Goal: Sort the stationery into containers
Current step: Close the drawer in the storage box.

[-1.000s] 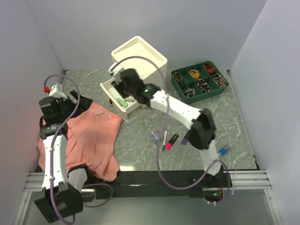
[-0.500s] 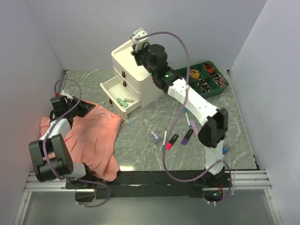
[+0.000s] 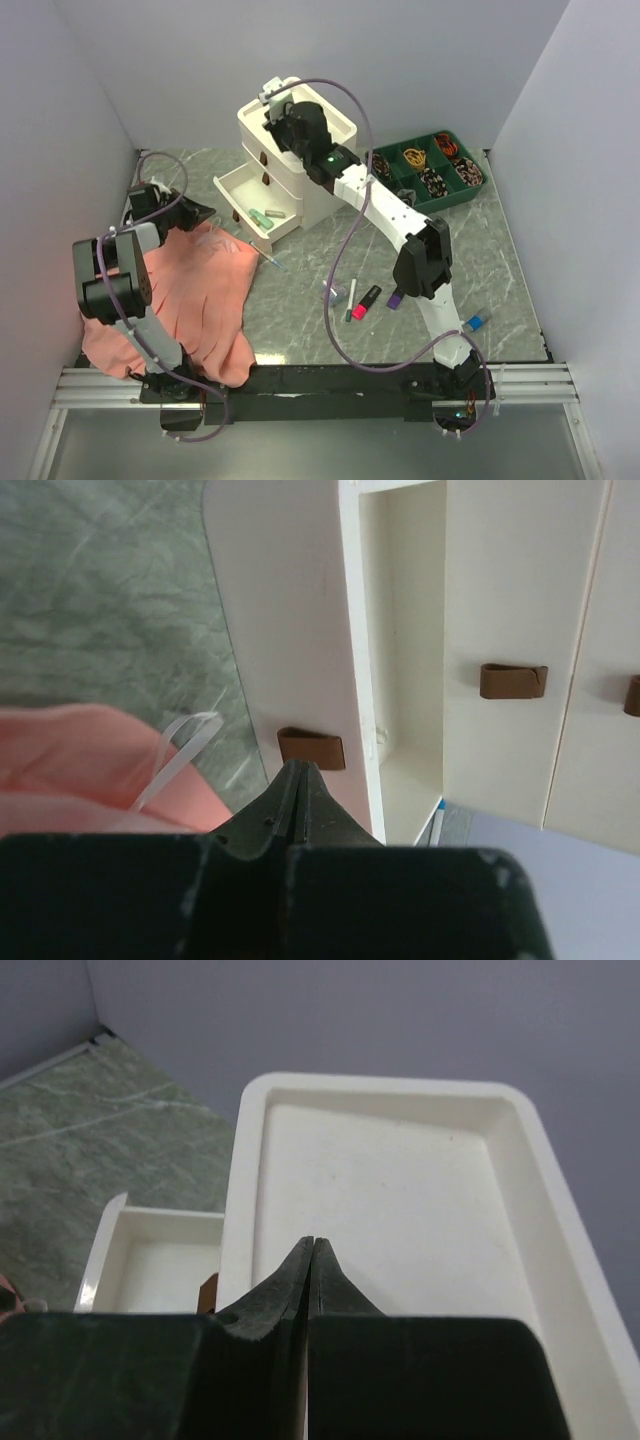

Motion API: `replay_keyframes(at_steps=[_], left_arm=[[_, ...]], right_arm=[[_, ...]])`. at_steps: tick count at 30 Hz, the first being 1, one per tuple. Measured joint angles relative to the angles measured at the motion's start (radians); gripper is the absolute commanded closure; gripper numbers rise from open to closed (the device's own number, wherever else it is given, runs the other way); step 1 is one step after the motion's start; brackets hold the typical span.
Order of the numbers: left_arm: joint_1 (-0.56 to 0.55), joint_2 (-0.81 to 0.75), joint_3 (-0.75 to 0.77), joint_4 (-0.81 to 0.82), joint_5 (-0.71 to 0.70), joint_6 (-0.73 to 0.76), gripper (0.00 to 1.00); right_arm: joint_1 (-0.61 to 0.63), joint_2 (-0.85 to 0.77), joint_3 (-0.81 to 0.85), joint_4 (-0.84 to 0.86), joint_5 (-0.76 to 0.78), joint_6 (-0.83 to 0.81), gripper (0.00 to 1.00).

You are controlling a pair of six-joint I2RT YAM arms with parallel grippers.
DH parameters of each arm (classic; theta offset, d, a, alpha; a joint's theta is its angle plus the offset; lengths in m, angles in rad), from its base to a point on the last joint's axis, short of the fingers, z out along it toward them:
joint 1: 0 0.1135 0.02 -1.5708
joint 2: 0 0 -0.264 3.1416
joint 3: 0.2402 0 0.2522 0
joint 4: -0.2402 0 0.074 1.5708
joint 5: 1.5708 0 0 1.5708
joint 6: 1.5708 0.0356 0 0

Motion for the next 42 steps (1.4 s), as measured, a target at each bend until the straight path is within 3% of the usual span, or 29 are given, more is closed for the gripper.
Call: replay_keyframes(at_steps=[9, 21, 42], left_arm=[[-0.073, 0.176, 0.118, 0.011, 0.024, -0.044, 0.99], [-0.149, 0.258, 0.184, 0.040, 0.040, -0.101, 0.99], [-0.245, 0.436, 0.335, 0.177, 0.056, -0.248, 0.99]], right_arm=[[-0.013, 0.012, 0.055, -0.026, -0.008, 0.007, 1.00], [-0.032, 0.047, 0.032, -0.108, -0.038, 0.017, 1.00], [-0.032, 0.050, 0.029, -0.106, -0.079, 0.031, 1.00]])
